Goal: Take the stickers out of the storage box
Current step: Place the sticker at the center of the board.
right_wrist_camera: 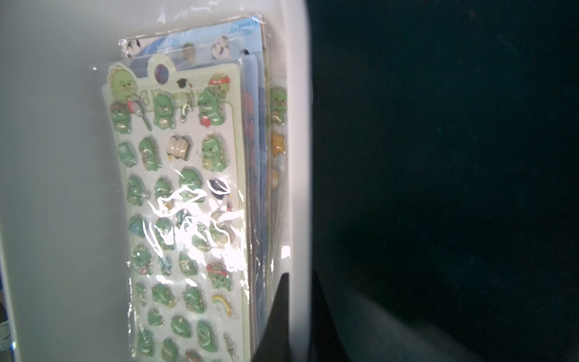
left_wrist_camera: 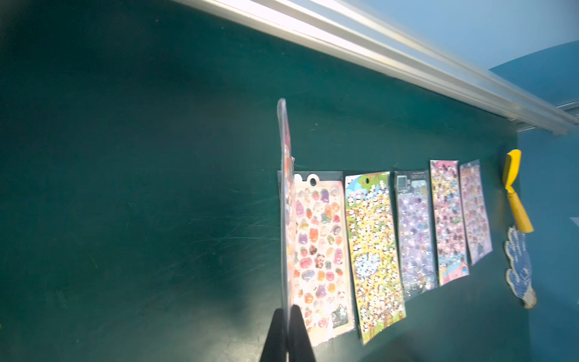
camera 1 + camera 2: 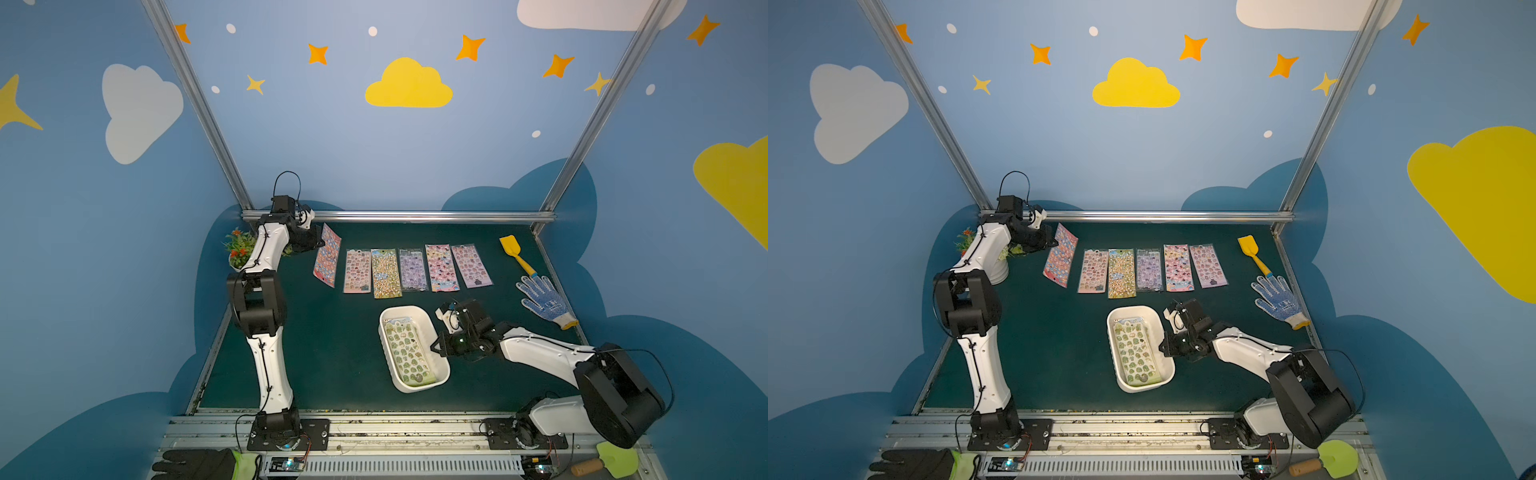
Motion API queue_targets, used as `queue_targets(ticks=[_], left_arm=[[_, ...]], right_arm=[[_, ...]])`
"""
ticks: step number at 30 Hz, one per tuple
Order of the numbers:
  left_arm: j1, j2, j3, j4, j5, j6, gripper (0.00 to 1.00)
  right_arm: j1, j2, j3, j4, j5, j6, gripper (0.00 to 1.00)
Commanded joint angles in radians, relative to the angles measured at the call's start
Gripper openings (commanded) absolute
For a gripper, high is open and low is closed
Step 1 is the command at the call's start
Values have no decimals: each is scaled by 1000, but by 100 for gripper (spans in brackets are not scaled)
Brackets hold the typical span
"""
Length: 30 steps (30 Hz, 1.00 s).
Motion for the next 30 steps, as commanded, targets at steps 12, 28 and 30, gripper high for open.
queue_targets(ticks=[12, 28, 30], left_arm=[[6, 115, 44, 105, 11, 24, 4], [5, 122, -51, 150, 10, 38, 5], [5, 120, -64, 154, 0, 40, 7]], right_arm=[[1, 107, 20, 74, -61, -15, 0], [2, 1, 21, -8, 38, -21, 0], [3, -19, 18, -19, 51, -20, 0]])
